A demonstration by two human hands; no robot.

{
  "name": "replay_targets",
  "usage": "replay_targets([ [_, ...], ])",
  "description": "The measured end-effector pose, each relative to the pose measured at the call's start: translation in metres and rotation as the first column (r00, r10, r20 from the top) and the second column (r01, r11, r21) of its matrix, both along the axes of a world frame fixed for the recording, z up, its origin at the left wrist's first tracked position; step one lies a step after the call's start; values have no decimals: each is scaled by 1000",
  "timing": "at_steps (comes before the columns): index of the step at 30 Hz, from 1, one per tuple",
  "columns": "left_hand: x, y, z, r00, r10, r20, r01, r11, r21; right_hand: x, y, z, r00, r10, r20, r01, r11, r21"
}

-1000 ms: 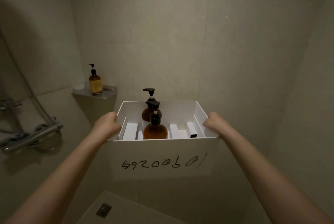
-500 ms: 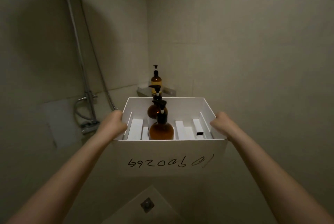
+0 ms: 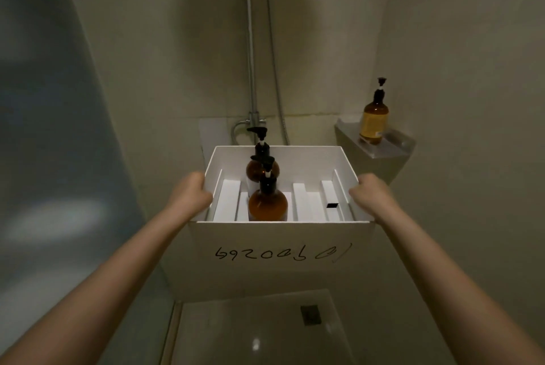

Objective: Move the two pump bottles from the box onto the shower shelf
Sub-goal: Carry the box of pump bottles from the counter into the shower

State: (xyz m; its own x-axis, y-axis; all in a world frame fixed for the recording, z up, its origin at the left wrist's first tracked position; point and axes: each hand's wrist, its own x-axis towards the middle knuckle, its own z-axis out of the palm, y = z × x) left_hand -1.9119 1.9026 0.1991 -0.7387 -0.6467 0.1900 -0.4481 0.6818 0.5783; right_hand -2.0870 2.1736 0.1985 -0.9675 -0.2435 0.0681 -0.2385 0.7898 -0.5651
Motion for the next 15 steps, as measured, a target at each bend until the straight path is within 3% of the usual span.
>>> replay_targets([
  [8, 7, -36, -111, 981, 142, 130, -144, 990, 2, -23, -62, -112, 989, 125, 82, -131, 988, 76],
  [15, 7, -50, -187, 970, 157, 183, -154, 988, -33, -24, -76, -188, 982, 128, 139, -138, 988, 64],
])
